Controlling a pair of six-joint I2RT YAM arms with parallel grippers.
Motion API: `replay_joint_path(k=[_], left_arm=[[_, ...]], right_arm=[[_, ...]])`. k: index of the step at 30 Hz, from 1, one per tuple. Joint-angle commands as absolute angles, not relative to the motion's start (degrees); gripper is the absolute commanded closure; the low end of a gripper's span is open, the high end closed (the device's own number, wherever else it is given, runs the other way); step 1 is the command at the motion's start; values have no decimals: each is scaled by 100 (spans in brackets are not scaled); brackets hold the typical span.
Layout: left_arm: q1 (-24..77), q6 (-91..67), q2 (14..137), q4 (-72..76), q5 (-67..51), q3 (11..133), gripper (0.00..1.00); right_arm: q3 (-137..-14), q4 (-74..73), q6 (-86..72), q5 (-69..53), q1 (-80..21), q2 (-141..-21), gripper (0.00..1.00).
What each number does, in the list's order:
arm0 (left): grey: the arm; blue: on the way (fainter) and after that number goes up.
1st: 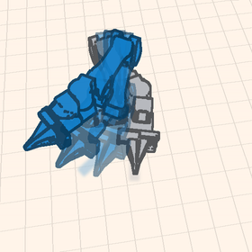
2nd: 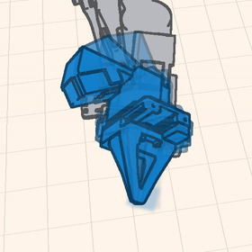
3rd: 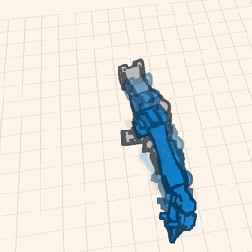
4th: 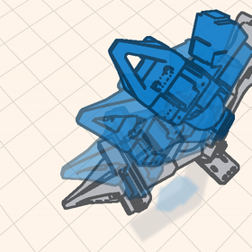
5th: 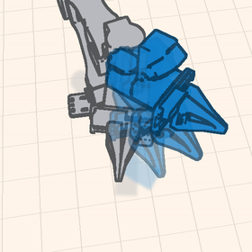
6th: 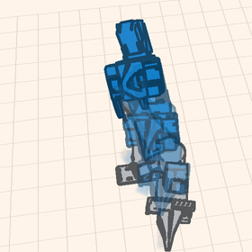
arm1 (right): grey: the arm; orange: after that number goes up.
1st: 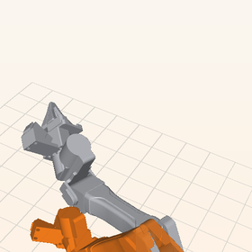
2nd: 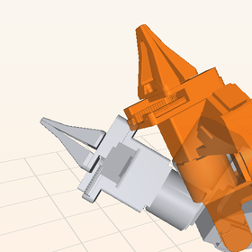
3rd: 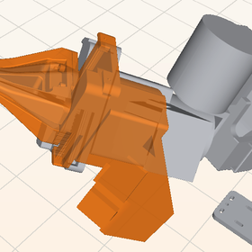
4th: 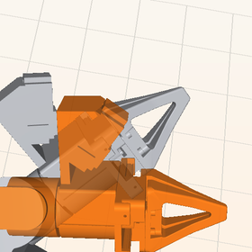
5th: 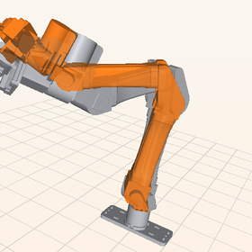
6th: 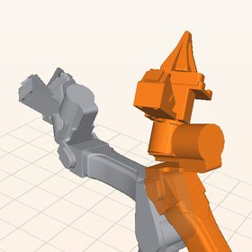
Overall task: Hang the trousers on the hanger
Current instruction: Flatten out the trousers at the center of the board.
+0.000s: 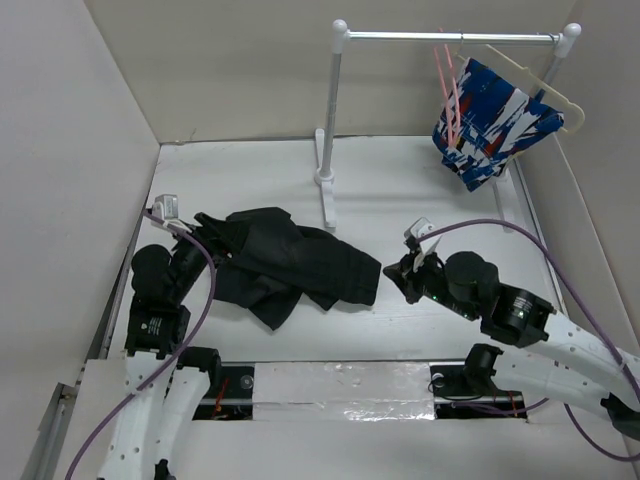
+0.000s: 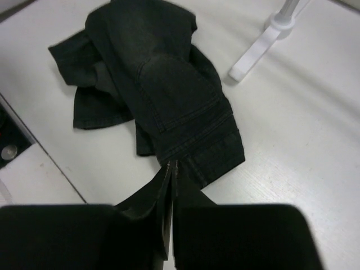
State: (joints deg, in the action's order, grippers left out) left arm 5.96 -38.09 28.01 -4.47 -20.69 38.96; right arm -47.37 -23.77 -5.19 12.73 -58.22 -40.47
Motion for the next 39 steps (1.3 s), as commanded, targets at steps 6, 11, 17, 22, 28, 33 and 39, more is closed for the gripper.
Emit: replay_joint_path(k=[6,11,17,22,28,33,39], left_arm=[[589,-4429,3574,1826,-3023,3489,72],[894,-5000,4674,3345,-3191,3630,96],[4813,-3279,6336,1118,1454,5615,96],[5273,-4050,5460,379,3032,4611,68],[5326,-5631,4141,-1140,2883,3035,54],[5326,-5976,3788,-1635,2611,2628,50],[5326,-6169,4279,-1705,2461,2383,45]], right_arm=[[-4219,-2250,-1018,1371,-5950,-4455,100],[-4228,-2391,-1248,1819,-6003,-4606,100],[-3955,-2329,-1450,2013,-6003,-4527,100],[-3297,-1566,-1450,1321,-6003,-4596,57],[-3313,-1010,-1178,1466,-6055,-5781,35],[-3673,-774,-853,1793,-6056,-6766,35],[-4034,-607,-878,2012,-6056,-7918,41]])
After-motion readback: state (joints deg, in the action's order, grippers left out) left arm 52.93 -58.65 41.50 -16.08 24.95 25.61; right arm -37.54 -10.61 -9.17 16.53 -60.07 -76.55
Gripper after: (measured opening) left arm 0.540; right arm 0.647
